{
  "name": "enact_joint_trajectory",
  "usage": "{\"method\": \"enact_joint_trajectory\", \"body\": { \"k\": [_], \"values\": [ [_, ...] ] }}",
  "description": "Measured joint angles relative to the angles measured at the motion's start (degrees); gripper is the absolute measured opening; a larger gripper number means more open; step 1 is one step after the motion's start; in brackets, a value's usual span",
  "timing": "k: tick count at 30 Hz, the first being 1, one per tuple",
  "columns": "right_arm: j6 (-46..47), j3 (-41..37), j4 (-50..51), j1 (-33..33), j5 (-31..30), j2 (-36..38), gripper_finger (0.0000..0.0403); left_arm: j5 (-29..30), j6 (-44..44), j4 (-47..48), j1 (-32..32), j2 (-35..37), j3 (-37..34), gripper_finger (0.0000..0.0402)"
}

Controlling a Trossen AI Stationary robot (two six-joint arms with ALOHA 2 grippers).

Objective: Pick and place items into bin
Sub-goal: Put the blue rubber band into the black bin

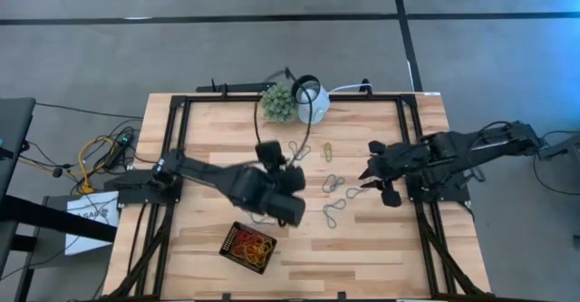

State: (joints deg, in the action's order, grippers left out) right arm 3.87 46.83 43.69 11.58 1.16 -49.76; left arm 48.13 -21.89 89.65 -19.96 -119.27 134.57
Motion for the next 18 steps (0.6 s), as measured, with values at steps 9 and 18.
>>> {"method": "enact_joint_trajectory", "body": {
  "k": [9,18],
  "values": [
    [-0.7,-6.3,-1.8,-0.8,0.2,-7.3,0.0166,3.3,6.5,0.4,8.5,6.3,-2.6,0.0162],
    [-2.7,-5.5,-0.1,-4.2,0.9,-12.6,0.0181,-3.1,6.9,0.4,12.5,10.6,-2.6,0.0162]
  ]
}}
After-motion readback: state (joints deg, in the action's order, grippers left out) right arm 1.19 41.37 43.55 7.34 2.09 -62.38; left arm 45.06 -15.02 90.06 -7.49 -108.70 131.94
